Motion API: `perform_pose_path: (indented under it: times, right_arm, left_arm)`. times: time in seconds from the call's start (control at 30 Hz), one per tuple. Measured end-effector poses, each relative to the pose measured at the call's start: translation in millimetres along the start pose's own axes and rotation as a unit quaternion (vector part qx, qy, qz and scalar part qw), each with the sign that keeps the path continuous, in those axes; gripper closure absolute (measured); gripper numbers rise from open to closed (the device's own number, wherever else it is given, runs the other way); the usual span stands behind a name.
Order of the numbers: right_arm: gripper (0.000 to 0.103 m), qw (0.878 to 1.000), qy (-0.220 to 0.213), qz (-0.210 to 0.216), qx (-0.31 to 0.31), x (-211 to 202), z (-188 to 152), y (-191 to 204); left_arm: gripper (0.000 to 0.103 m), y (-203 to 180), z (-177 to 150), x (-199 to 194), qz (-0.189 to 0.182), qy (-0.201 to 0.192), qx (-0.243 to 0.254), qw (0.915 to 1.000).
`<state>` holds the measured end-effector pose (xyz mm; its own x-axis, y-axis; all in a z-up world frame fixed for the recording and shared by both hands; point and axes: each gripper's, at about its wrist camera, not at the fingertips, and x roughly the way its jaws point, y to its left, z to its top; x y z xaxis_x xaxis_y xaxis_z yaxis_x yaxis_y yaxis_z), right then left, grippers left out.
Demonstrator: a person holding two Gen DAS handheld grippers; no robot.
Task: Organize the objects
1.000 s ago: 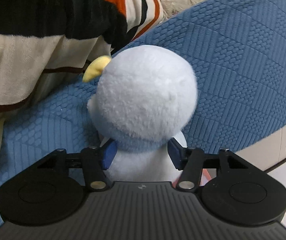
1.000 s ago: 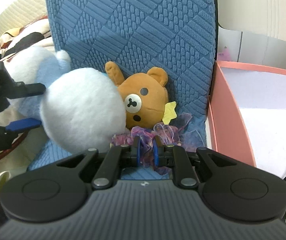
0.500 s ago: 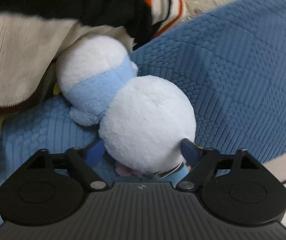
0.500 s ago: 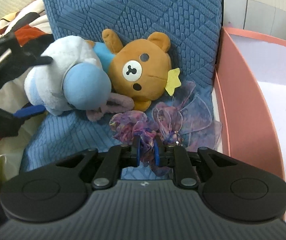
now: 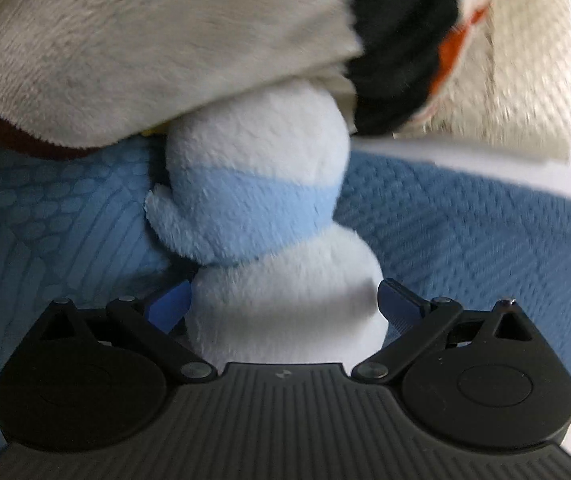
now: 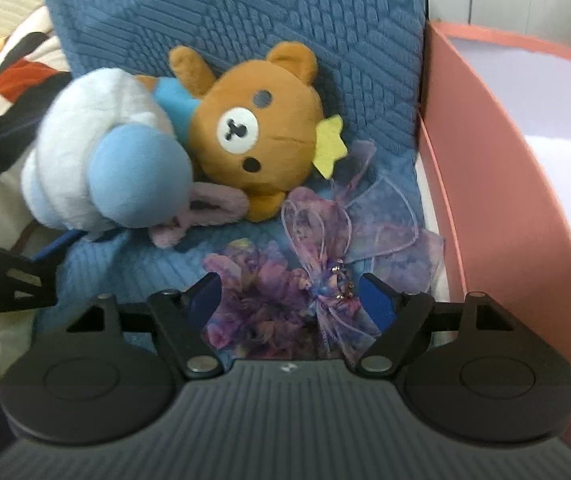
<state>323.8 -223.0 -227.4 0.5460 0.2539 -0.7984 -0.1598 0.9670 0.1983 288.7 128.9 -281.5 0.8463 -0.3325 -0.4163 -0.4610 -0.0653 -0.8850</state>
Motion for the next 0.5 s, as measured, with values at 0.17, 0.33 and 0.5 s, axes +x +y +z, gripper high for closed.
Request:
perform_pose_path:
  times: [0.17,0.33,0.5]
  right_arm:
    - [0.022,0.999,0.009,0.036,0.006,8,0,2]
    - [0.020,1.000,0.015,0.027,-0.008,15,-1,6]
    - [0.019,0.997,0.024,-0.005,-0.075,26,-7,21]
  left_arm:
    - [0.002,2,5,9,-0.002,0.000,-0.028,0.9996]
    - [0.002,0,11,16,-0.004,-0.005,-0.033,0.9994]
    - [0.001,1,11,27,-0.003,-0.005,-0.035,0.9994]
